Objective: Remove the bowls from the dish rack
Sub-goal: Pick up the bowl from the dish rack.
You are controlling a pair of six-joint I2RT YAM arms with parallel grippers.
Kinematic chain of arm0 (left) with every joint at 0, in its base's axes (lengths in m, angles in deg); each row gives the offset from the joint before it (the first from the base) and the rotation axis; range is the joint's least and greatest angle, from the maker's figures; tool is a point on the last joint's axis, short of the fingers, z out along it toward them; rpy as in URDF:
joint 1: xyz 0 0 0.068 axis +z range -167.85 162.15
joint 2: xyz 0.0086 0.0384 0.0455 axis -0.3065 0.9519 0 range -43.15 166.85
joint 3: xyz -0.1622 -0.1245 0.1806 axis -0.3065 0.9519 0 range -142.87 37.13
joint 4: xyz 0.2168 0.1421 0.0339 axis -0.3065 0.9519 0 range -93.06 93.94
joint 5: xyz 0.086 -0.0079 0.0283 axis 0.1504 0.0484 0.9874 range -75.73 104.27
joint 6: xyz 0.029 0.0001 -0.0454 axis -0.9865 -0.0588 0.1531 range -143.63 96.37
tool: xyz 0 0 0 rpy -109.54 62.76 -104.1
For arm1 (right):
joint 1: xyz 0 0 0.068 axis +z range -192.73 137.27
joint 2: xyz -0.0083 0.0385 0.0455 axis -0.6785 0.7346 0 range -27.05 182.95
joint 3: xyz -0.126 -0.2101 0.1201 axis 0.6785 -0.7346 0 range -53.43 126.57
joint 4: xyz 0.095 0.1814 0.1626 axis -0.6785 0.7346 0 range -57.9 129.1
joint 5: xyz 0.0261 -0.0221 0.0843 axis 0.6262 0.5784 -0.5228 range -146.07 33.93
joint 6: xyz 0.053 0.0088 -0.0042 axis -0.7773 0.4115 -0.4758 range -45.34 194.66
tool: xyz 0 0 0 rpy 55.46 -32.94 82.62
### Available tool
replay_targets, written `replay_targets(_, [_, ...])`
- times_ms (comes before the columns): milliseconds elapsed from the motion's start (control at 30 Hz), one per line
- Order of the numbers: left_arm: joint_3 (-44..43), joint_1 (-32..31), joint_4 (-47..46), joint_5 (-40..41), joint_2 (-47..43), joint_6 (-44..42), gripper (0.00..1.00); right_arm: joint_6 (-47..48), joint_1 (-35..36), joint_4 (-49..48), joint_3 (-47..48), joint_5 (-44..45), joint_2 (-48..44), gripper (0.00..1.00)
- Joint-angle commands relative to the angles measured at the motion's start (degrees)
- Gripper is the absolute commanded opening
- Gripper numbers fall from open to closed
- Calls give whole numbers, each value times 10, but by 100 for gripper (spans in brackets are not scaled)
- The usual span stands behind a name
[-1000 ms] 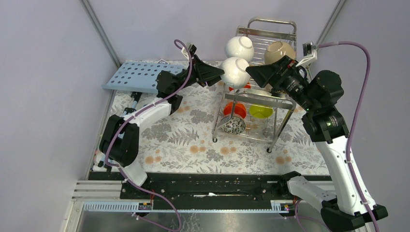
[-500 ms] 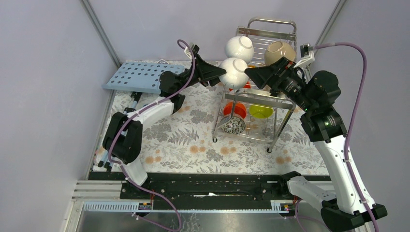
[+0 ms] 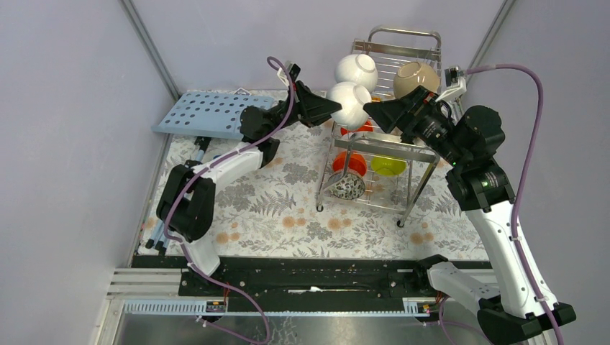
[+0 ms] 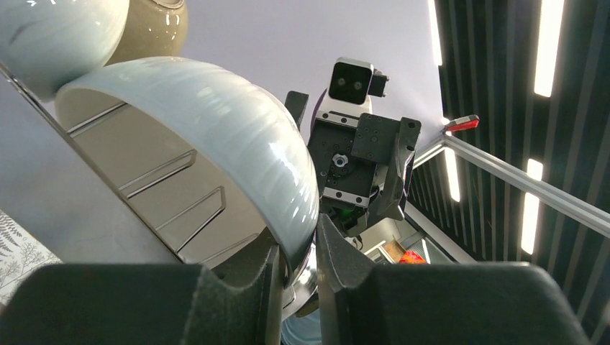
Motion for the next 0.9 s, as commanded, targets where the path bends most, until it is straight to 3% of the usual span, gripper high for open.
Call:
replay_targets(0, [-30,0,-46,-1,2,5,15,0,-2,-29,0,-16,-10,98])
replay_targets(167, [-41,-2,-50,1,5,8,0,1,-3,-26,3,-17,-11,98])
replay_targets(867, [-85,-6,-37,24,-13,-1,0,-2,-2,-26,13,-28,-19,99])
